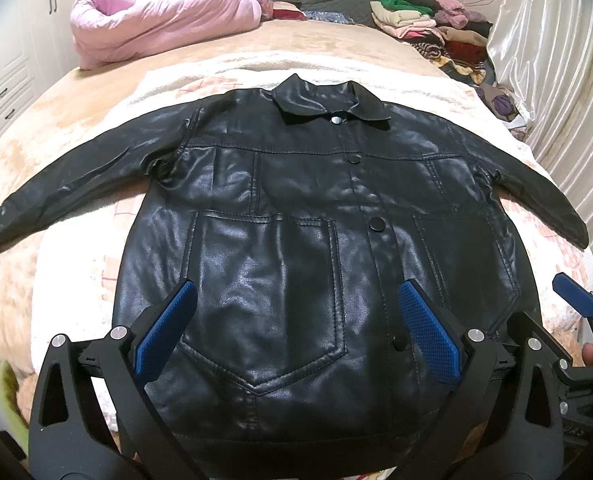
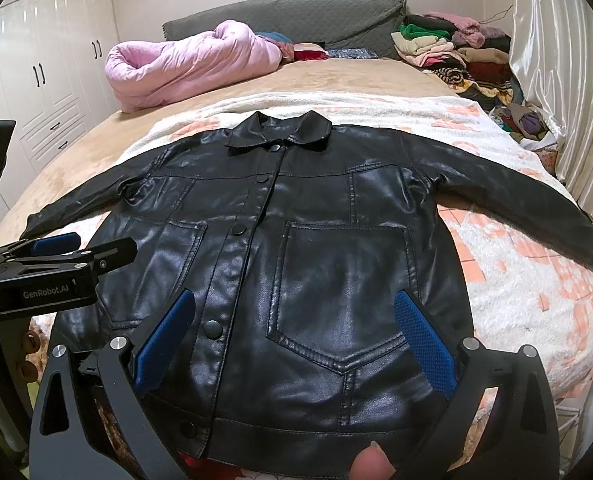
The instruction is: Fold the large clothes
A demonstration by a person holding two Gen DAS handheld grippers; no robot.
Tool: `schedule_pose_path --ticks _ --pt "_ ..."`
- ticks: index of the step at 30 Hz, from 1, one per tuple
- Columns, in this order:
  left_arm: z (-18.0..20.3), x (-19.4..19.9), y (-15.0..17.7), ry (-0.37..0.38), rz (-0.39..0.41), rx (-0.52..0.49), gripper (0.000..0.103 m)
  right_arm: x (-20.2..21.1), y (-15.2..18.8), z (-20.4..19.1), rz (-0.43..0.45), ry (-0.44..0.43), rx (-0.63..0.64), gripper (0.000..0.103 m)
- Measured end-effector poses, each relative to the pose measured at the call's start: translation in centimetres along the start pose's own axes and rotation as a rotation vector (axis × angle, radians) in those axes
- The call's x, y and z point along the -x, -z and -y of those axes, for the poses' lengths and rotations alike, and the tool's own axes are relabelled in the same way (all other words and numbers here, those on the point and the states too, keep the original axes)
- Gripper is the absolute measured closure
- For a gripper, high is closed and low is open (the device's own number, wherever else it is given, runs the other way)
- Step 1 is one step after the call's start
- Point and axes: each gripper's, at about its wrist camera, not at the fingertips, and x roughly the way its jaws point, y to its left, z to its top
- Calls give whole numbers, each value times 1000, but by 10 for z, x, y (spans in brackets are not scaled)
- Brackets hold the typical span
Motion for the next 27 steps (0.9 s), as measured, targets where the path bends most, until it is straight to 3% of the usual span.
schedule_pose_path --ticks 27 --pt "-5 -9 -10 6 -8 9 9 -10 -15 2 -6 -6 -18 4"
